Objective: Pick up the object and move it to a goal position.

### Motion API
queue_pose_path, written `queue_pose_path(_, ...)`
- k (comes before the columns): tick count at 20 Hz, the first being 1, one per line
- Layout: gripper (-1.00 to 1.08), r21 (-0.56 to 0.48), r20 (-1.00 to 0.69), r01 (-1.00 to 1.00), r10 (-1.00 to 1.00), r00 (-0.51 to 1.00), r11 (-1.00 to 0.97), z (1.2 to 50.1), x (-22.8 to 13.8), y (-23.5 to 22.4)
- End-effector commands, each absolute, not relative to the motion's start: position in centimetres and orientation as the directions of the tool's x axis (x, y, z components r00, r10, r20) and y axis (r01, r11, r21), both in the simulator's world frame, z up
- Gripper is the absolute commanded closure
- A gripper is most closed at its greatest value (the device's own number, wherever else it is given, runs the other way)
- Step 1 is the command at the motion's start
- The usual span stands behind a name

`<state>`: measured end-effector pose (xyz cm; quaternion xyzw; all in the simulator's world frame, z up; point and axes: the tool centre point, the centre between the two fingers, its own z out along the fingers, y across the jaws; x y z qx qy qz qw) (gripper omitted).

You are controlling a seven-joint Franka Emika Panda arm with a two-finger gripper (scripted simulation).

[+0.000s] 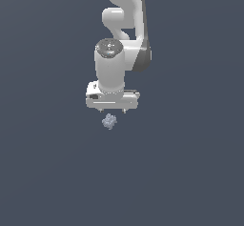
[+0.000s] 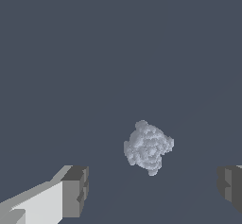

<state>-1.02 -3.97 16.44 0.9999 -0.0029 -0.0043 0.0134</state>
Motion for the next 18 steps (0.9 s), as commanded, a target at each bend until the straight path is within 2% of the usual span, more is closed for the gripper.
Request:
queue_pose_path(1, -0.92, 0.027, -0.008, -0.006, -0.006, 1.0, -1.0, 16.4, -1.0, -4.0)
queue_pose_path(10, -0.92, 0.039, 0.008, -0.076, -0.075, 0.997, -0.996, 18.0, -1.0, -7.1)
queue_pose_path(18, -0.92, 0.036, 0.008, -0.097, -0.097, 0.995, -0.995, 17.5, -1.1, -7.0)
